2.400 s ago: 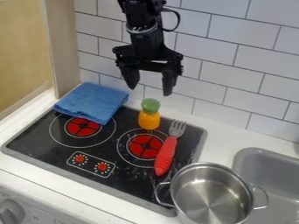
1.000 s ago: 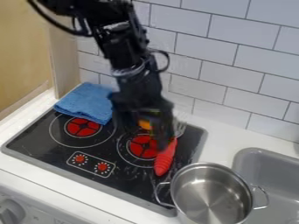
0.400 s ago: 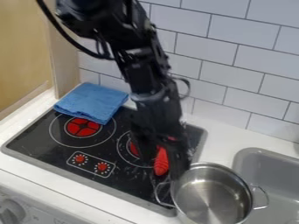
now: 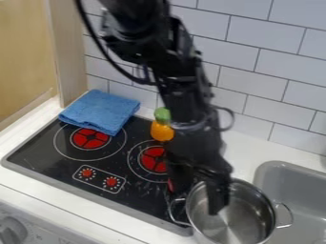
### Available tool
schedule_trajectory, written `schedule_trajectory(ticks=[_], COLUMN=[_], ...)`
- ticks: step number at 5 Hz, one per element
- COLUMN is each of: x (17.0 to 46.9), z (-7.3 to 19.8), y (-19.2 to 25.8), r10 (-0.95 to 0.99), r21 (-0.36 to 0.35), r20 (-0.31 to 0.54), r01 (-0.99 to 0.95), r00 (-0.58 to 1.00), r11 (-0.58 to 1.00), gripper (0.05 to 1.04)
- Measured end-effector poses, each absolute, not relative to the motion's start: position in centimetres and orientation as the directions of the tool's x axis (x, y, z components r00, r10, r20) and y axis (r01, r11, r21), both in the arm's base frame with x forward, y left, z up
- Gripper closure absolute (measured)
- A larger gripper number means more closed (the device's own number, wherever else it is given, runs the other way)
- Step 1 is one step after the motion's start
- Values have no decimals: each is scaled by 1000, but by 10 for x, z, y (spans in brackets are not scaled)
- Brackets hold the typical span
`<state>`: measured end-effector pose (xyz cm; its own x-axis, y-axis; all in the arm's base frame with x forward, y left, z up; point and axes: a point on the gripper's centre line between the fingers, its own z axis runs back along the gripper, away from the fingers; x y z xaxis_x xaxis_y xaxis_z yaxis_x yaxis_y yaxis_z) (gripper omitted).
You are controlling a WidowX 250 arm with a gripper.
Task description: Move the silver pot below the left burner
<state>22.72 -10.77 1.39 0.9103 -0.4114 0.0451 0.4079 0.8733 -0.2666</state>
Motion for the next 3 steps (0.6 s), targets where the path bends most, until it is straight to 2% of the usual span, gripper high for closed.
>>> schedule_trajectory(ticks=[1,2,3], x=[232,238,244], z=[7,3,3], y=[-112,-112,-112], r10=[-389,-373,-374], r21=[-276,-261,-253], r20=[32,34,44], r01=[382,368,373], r00=[921,927,926], r11=[882,892,893], gripper=[344,659,894])
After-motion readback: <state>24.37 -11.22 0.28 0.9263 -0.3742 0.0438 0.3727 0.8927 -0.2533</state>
